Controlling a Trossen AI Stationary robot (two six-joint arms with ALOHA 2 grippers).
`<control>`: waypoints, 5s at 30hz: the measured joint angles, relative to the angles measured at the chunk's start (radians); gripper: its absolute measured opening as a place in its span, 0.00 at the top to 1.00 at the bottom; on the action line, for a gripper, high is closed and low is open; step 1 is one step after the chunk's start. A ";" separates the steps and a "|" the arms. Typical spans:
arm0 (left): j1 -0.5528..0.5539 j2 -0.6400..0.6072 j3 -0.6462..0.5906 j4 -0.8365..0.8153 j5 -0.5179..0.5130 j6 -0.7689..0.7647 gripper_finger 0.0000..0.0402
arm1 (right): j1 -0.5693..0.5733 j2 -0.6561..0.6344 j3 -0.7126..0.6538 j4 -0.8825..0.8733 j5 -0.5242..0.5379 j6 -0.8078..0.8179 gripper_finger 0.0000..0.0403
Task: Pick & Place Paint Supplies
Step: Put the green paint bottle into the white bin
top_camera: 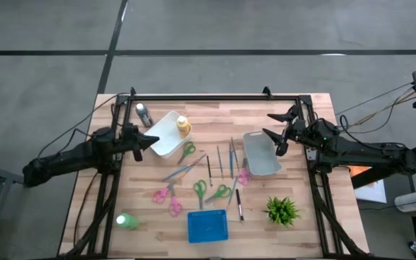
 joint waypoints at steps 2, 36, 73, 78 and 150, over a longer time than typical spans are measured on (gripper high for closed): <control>-0.008 0.053 0.069 -0.087 -0.024 -0.022 1.00 | 0.000 0.000 0.000 0.000 0.000 0.002 0.31; -1.089 1.071 0.972 -1.142 -0.463 -1.654 1.00 | 0.000 -0.001 0.000 0.000 0.000 0.001 0.31; -1.116 1.227 1.233 -1.124 0.135 -2.105 0.53 | 0.000 -0.001 0.000 0.000 0.000 0.000 0.31; -1.157 1.252 1.232 -1.090 0.136 -2.116 0.53 | 0.000 0.000 0.000 0.000 0.000 0.000 0.31; -1.248 1.325 1.130 -1.131 0.103 -2.137 0.53 | 0.000 -0.001 0.000 -0.007 0.000 0.002 0.31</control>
